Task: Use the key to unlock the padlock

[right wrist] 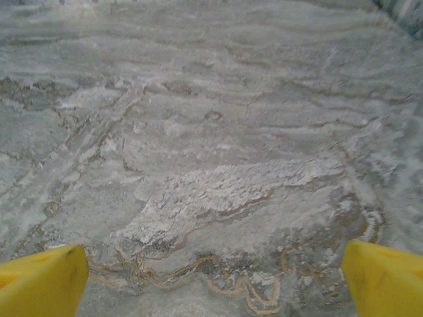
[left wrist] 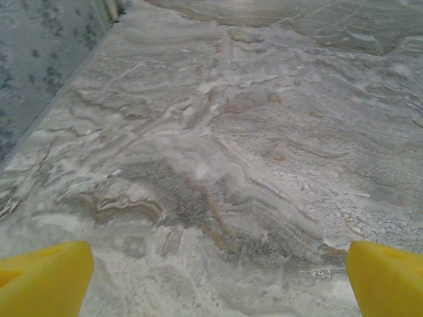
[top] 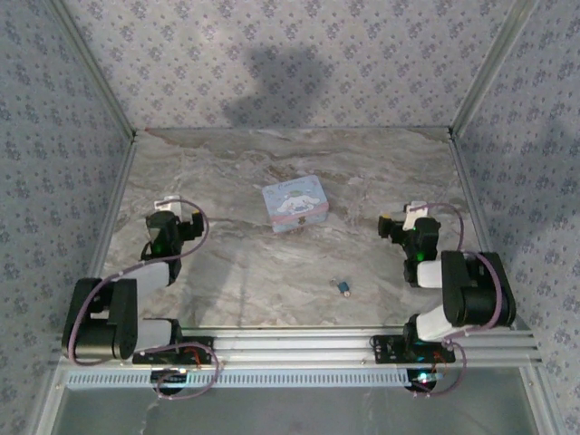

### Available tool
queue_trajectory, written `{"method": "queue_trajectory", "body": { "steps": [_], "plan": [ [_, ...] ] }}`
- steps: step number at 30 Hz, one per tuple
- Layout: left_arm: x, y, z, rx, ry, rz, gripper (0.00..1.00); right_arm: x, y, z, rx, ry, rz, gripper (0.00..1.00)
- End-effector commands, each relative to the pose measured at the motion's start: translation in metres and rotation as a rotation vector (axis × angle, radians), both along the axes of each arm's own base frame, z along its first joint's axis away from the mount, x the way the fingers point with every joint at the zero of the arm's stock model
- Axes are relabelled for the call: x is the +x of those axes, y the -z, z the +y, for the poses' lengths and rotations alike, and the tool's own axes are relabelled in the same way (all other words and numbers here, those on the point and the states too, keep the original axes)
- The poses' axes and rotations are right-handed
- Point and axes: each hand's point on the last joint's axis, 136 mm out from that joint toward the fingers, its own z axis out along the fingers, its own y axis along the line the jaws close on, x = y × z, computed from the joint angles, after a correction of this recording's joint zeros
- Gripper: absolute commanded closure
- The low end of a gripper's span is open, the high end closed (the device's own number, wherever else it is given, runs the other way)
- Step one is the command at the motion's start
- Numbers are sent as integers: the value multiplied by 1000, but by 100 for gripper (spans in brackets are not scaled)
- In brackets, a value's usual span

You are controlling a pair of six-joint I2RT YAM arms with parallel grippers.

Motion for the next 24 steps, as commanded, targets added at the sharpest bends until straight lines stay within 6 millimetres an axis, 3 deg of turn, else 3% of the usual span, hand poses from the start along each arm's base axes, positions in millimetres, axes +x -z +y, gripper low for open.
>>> {"method": "queue_trajectory", "body": {
  "steps": [1, 2, 10, 13, 24],
  "plan": [
    [14, -23, -17, -2, 142, -123, 2, 23, -18, 4, 14, -53, -28, 0],
    [17, -22, -17, -23, 150, -129, 2, 31, -19, 2, 20, -46, -11, 0],
    [31, 7, -13, -102, 186, -64, 2, 29, -16, 1, -2, -25, -1, 0],
    [37, 9, -4, -106, 133, -45, 2, 29, -17, 2, -7, -23, -4, 0],
    [38, 9, -4, -96, 122, -40, 2, 29, -17, 2, -21, -15, -5, 0]
  ]
}}
